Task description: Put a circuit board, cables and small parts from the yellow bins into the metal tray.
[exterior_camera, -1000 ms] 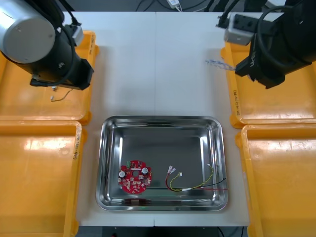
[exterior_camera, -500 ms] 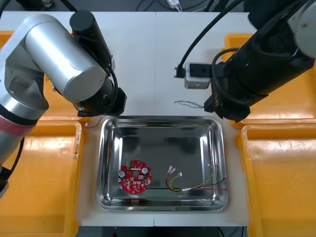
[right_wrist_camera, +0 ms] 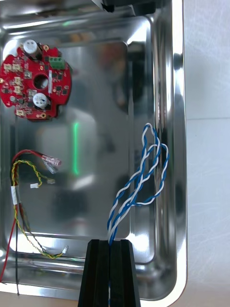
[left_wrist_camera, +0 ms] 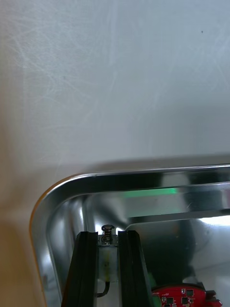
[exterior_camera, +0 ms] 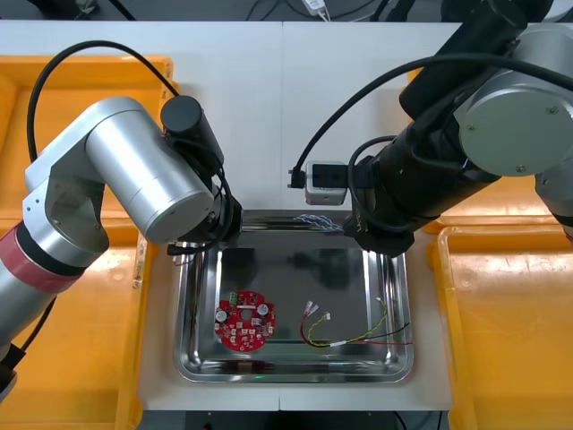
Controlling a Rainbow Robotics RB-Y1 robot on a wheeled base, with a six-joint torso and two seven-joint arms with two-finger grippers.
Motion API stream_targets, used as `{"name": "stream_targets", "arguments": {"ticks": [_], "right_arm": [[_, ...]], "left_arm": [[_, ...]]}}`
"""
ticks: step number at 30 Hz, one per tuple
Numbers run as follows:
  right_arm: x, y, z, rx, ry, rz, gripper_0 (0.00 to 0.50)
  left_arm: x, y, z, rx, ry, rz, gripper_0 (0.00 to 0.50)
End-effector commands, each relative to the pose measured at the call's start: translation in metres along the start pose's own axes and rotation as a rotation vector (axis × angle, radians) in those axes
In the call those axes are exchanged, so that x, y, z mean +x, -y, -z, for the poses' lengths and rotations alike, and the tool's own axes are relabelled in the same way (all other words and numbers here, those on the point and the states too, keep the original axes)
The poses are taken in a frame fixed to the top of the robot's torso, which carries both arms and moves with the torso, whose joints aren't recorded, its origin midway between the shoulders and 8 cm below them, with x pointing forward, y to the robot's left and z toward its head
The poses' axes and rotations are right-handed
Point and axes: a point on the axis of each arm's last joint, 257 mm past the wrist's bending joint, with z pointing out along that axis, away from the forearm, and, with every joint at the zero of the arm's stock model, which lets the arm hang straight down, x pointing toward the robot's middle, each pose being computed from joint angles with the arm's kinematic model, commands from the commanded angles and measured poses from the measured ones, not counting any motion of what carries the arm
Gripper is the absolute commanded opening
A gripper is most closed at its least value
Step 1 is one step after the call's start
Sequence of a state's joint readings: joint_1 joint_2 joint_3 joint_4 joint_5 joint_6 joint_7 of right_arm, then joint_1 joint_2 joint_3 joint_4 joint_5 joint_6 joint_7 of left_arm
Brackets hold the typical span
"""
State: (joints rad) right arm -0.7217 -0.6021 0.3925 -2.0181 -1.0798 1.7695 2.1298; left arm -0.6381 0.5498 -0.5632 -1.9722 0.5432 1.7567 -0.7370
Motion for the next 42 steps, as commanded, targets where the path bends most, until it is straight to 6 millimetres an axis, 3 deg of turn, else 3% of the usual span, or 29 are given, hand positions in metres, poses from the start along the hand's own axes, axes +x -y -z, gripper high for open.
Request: {"name": "stream_targets", "arguments": {"ticks": [1, 10, 21, 22, 23, 25, 42], "right_arm": [[0.004, -0.004, -0.013, 0.039, -0.024, 0.056, 0.0], [0.017, -0.002, -0.037, 0.09, -0.092, 0.089, 0.0], [0.03, -0.002, -0.057, 0.106, -0.154, 0.12, 0.0], [0.03, -0.001, -0.06, 0.107, -0.154, 0.124, 0.0], [0.031, 0.0, -0.063, 0.112, -0.155, 0.127, 0.0], [0.03, 0.001, -0.067, 0.12, -0.151, 0.129, 0.0], [0.041, 0.009, -0.086, 0.154, -0.144, 0.114, 0.0]], "left_arm": [[0.011, 0.027, -0.003, 0.063, 0.016, 0.022, 0.0], [0.025, 0.036, -0.022, 0.084, 0.037, 0.038, 0.0], [0.031, 0.043, -0.024, 0.098, 0.03, 0.06, 0.002], [0.031, 0.043, -0.024, 0.097, 0.03, 0.062, 0.075], [0.032, 0.043, -0.024, 0.098, 0.029, 0.064, 0.391], [0.031, 0.043, -0.025, 0.095, 0.034, 0.065, 0.5], [0.024, 0.049, -0.015, 0.118, 0.075, 0.084, 0.5]]}}
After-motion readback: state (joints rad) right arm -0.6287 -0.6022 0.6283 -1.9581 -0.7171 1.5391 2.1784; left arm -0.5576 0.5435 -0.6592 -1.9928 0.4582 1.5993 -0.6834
